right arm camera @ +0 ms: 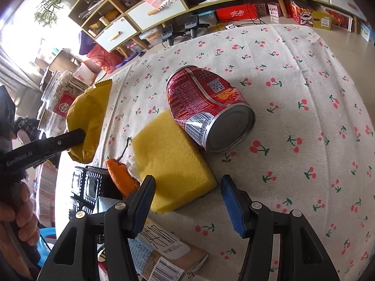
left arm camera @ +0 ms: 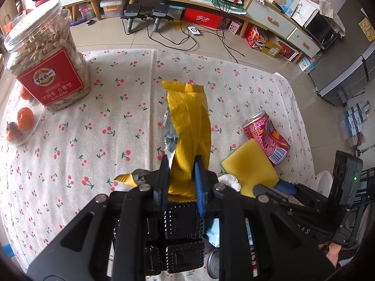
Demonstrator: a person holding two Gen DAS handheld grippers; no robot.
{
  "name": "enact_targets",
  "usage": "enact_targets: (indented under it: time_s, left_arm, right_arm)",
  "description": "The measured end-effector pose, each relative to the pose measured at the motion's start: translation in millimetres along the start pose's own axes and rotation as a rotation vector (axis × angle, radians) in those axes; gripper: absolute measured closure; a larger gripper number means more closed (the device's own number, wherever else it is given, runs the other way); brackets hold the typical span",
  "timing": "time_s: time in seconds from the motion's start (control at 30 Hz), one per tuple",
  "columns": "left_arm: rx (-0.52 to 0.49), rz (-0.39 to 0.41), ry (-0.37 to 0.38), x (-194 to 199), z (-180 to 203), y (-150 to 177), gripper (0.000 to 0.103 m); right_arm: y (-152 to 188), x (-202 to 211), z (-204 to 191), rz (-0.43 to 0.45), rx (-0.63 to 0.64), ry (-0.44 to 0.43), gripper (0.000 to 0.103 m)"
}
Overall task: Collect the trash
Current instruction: 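Lift the yellow wrapper with the left gripper while the right grasps the yellow sponge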
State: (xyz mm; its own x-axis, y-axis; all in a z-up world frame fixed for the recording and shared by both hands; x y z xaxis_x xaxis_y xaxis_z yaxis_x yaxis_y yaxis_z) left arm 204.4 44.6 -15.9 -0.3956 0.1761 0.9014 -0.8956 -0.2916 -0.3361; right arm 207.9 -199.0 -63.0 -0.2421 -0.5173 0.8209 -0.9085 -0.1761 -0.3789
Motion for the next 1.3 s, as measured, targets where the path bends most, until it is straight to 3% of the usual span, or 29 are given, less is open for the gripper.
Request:
enact_targets:
  time_s: [0.27, 0.6, 0.87, 1.3]
  left_arm:
    - [0.005, 0.010, 0.031, 9, 4, 3, 0.082]
    - [-0.023, 0.034, 0.057, 18, 15, 8, 0.082]
    - [-0.077, 0.043, 0.103, 28, 42, 19, 0.082]
    - [-0.255, 0.073, 0.145, 41, 116, 61, 0.081]
  right_arm:
    - [0, 7, -17, 0.020, 0.042, -0.027, 0.063]
    - [0, 55, -30, 0.102, 0.096, 0.007, 0.064]
    - [4, 89, -2, 0.149, 0.008, 0.000, 0.063]
    - [24, 199, 76, 0.316, -0.145, 0.069, 0.062]
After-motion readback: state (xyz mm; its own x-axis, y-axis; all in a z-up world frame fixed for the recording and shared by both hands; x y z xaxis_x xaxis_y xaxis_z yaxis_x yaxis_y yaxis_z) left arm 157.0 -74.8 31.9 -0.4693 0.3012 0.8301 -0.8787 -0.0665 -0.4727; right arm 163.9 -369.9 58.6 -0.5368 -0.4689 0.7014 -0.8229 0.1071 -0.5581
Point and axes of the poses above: each gripper's, at about its wrist camera, not at the fingertips, and x roughly against the way its jaws point, z to its right, y to its underside, the point moved 2 cm from there along -x, roughly the way its jaws point, and after that the axes turned 9 degrees about x, right-handed, at the moved point
